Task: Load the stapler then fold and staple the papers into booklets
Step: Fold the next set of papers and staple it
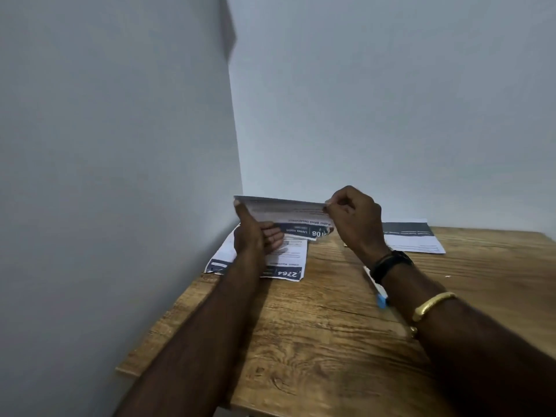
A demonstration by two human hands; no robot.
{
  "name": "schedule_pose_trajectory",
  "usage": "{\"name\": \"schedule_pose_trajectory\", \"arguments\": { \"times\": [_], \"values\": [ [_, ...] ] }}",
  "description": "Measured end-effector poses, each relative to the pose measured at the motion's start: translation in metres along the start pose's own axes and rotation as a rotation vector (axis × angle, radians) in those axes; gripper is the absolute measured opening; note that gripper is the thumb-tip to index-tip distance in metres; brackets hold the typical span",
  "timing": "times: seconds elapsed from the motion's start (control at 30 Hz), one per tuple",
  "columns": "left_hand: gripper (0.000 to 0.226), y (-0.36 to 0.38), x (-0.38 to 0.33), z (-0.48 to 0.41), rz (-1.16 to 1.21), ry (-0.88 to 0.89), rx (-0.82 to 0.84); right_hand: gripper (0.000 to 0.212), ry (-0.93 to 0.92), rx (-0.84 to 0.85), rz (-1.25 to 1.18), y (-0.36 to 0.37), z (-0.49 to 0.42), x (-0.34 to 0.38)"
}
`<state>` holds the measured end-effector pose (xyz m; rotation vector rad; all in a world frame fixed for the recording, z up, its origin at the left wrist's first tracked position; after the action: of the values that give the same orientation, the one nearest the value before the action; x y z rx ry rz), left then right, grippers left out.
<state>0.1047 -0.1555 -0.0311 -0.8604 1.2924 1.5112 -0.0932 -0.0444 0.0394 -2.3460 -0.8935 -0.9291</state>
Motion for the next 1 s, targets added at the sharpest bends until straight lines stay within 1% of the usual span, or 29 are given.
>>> {"name": "schedule_pose_trajectory", "arguments": {
  "times": [0.03, 0.1, 0.13, 0.17, 0.23, 0.27, 0.3, 0.37, 0.43, 0.5, 0.57, 0.6, 0.7, 0.77, 0.8, 0.83, 0.9, 1.0],
  "values": [
    [0.107, 0.004, 0.002, 0.002, 0.107, -0.041, 0.066, 0.005, -0.003, -0.003, -0.008, -0.008, 0.002, 0.0],
    [0.1, 0.008, 0.002, 0.006, 0.279, -0.079, 0.158, 0.014, 0.017, -0.012, -0.035, -0.025, 0.007, -0.003],
    [0.09, 0.008, 0.002, 0.007, 0.325, -0.086, 0.191, 0.019, 0.028, -0.015, -0.043, -0.034, 0.01, -0.004],
    [0.072, 0.009, 0.002, 0.008, 0.334, -0.091, 0.221, 0.022, 0.03, -0.018, -0.045, -0.043, 0.012, -0.006],
    [0.026, 0.012, 0.002, 0.01, 0.224, -0.083, 0.235, 0.026, 0.028, -0.01, -0.041, -0.058, 0.016, -0.01],
    [0.01, 0.013, 0.003, 0.01, 0.132, -0.071, 0.216, 0.026, 0.034, -0.004, -0.038, -0.065, 0.018, -0.012],
    [0.005, 0.014, 0.006, 0.009, 0.04, -0.056, 0.192, 0.026, 0.049, 0.003, -0.03, -0.07, 0.019, -0.016],
    [0.01, 0.018, 0.009, 0.006, -0.074, 0.005, 0.146, 0.02, 0.106, 0.032, 0.027, -0.079, 0.02, -0.024],
    [0.01, 0.023, 0.01, 0.004, -0.169, 0.104, 0.09, 0.006, 0.15, 0.071, 0.153, -0.083, 0.024, -0.03],
    [0.002, 0.024, 0.011, 0.005, -0.217, 0.189, -0.019, 0.01, 0.169, 0.105, 0.291, -0.086, 0.029, -0.034],
    [0.008, 0.024, 0.01, 0.008, -0.231, 0.267, -0.117, 0.009, 0.229, 0.15, 0.459, -0.088, 0.031, -0.035],
    [0.014, 0.025, 0.009, 0.011, -0.259, 0.299, -0.155, 0.01, 0.288, 0.207, 0.535, -0.087, 0.031, -0.037],
    [0.019, 0.025, 0.008, 0.011, -0.344, 0.339, -0.215, 0.045, 0.494, 0.505, 0.656, -0.075, 0.041, -0.048],
    [0.019, 0.027, 0.012, 0.009, -0.376, 0.34, -0.215, 0.059, 0.548, 0.629, 0.706, -0.07, 0.048, -0.049],
    [0.018, 0.027, 0.014, 0.009, -0.394, 0.333, -0.215, 0.061, 0.548, 0.665, 0.728, -0.068, 0.049, -0.05],
    [0.019, 0.028, 0.017, 0.007, -0.417, 0.327, -0.216, 0.059, 0.546, 0.687, 0.748, -0.066, 0.05, -0.05],
    [0.023, 0.029, 0.021, 0.006, -0.474, 0.326, -0.221, 0.047, 0.559, 0.695, 0.763, -0.065, 0.049, -0.05],
    [0.027, 0.032, 0.027, 0.007, -0.509, 0.323, -0.245, 0.031, 0.605, 0.646, 0.702, -0.069, 0.047, -0.051]
  ]
}}
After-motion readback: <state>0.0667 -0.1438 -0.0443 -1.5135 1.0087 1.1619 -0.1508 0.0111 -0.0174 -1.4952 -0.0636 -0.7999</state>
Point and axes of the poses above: each hand's wrist, its own z-axis away from the middle knuckle, its own y-axis out of the palm, x = y × z, the point moved 6 cm from there along -z, towards the middle knuckle, and after that the axes turned 5 degrees about -z, right-handed, at the moved point
